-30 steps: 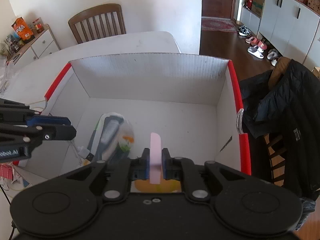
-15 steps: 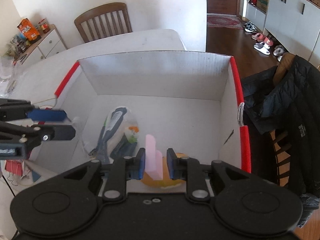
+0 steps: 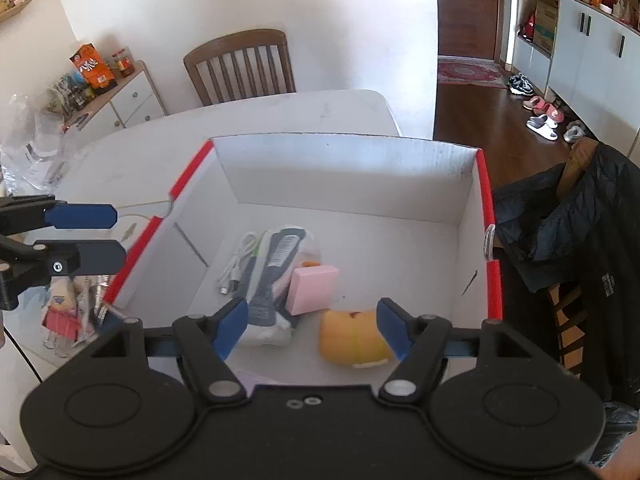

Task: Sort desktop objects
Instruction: 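Open the right gripper to drop the sponge while left drops the white cable, then move both tools back over the pile of snack bags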

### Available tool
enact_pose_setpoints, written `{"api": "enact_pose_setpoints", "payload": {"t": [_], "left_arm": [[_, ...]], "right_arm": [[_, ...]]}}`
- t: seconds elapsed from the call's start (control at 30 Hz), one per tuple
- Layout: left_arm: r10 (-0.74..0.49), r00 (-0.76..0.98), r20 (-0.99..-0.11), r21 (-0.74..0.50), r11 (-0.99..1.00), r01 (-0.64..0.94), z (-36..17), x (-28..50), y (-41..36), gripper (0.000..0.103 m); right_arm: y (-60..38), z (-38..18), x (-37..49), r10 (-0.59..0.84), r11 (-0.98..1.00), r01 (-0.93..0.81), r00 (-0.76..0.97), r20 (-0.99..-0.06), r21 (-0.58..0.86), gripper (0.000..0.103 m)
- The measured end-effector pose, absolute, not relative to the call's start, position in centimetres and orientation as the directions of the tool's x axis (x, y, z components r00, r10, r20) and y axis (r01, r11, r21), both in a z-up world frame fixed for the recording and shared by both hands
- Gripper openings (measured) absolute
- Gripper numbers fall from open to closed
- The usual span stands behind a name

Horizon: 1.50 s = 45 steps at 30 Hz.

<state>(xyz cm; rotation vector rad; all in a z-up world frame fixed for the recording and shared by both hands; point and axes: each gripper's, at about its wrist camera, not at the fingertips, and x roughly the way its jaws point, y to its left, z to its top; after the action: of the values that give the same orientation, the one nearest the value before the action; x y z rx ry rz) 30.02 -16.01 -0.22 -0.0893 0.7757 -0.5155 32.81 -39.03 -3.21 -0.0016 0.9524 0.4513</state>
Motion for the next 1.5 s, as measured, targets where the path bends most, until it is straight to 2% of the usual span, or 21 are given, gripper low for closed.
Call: {"api": "enact_pose_setpoints", "payload": {"t": [0.43,0.53,0.7,0.8,1.1,1.5], "left_arm": [[-0.476,0.606,-0.637,-0.274,0.875,0.400,-0.4,25.9,-14.2,0.074],[-0.479,0.607,-0.634,-0.275,0.873,0.402,-0.6,25.0,-13.3,0.084],[-0.475,0.621,-0.624,-0.277,0.877,0.393,-0.7,23.9,-10.9,0.089],[-0.469,0.629,-0.620,-0.279,0.881,0.382,-0.8,23.2,-9.3,0.101],[-0.420,0.661,-0.622,-0.227,0.905,0.361,-1.1,21.0,-3.5,0.102],[-0.365,0.669,-0.647,-0.197,0.928,0.316,-2.6,19.4,5.5,0.102]], "right_arm": [[-37.9,-1.6,30.0,0.403,0.901,-0.368,0.512,-0.759,0.230,0.077],[-36.9,-1.4,29.2,0.405,0.901,-0.364,0.517,-0.754,0.235,0.078],[-34.8,-1.1,27.6,0.409,0.899,-0.372,0.530,-0.743,0.230,0.082],[-33.3,-0.8,26.6,0.409,0.897,-0.388,0.542,-0.734,0.214,0.087],[-28.2,-0.7,23.4,0.431,0.889,-0.398,0.557,-0.710,0.228,0.096],[-21.1,-1.7,20.6,0.402,0.904,-0.370,0.567,-0.719,0.214,0.097]]}}
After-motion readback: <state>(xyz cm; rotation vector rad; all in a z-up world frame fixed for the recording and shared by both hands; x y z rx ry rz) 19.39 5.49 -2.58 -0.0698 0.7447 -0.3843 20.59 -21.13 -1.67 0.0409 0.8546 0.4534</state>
